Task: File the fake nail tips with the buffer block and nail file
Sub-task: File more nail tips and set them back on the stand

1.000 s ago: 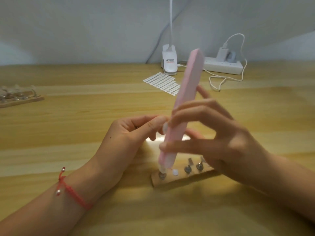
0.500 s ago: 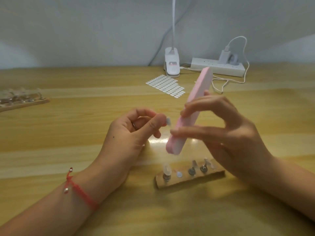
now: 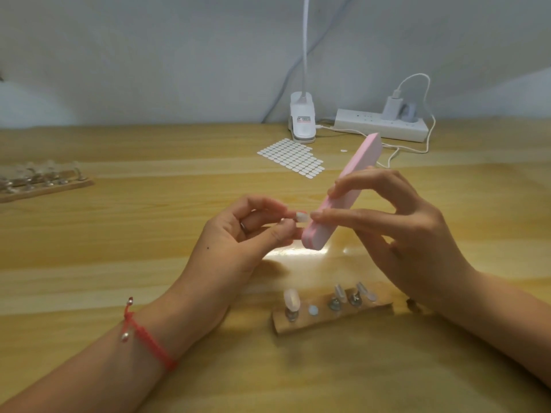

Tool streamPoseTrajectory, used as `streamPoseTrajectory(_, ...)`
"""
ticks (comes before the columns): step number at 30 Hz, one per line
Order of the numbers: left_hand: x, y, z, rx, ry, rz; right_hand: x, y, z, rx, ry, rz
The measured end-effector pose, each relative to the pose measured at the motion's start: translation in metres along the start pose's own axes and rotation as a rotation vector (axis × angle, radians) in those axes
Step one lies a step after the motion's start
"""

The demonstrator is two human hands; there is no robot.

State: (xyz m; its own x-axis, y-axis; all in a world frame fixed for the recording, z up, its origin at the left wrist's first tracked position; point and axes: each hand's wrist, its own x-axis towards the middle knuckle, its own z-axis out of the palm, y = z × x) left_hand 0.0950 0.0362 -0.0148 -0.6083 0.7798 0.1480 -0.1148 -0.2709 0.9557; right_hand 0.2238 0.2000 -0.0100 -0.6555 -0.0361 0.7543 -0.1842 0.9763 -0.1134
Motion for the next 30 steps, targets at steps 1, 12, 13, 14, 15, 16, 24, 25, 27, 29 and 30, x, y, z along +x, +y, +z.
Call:
streamPoseTrajectory(1,0.000,0.000,0.000,0.008,0.005,0.007,0.000,0.001,0.000,-0.005,0.001,0.005)
streamPoseTrajectory(12,-0.003,0.003,0.003,0.030,-0.059,0.050,0.000,-0.005,-0.002,-0.058,-0.082,-0.152)
streamPoseTrajectory(13,-0.003,0.003,0.003,0.038,-0.064,0.053,0.003,-0.001,-0.006,-0.058,-0.059,-0.104)
streamPoseTrajectory(14,-0.003,0.003,0.003,0.042,-0.068,0.055,0.005,0.001,-0.009,-0.054,-0.041,-0.063)
streamPoseTrajectory(15,-0.003,0.002,0.003,0.037,-0.069,0.051,0.004,-0.002,-0.007,-0.046,-0.045,-0.055)
streamPoseTrajectory(16,-0.003,0.002,0.002,0.020,-0.065,0.043,0.001,-0.008,-0.003,-0.032,-0.073,-0.091)
streamPoseTrajectory(24,-0.002,0.001,0.002,0.032,-0.071,0.077,0.004,-0.007,-0.005,0.039,-0.050,0.029)
streamPoseTrajectory(25,-0.002,0.001,0.002,0.021,-0.068,0.077,0.001,-0.016,-0.001,0.077,-0.080,-0.024)
streamPoseTrajectory(27,-0.003,0.002,0.002,0.008,-0.069,0.085,0.000,-0.029,0.001,0.146,-0.138,-0.109)
streamPoseTrajectory(29,-0.003,0.000,0.002,0.038,-0.065,0.111,0.006,-0.015,-0.007,0.172,-0.134,-0.002)
streamPoseTrajectory(30,-0.003,0.000,0.003,0.068,-0.064,0.128,0.008,-0.008,-0.010,0.175,-0.118,0.085)
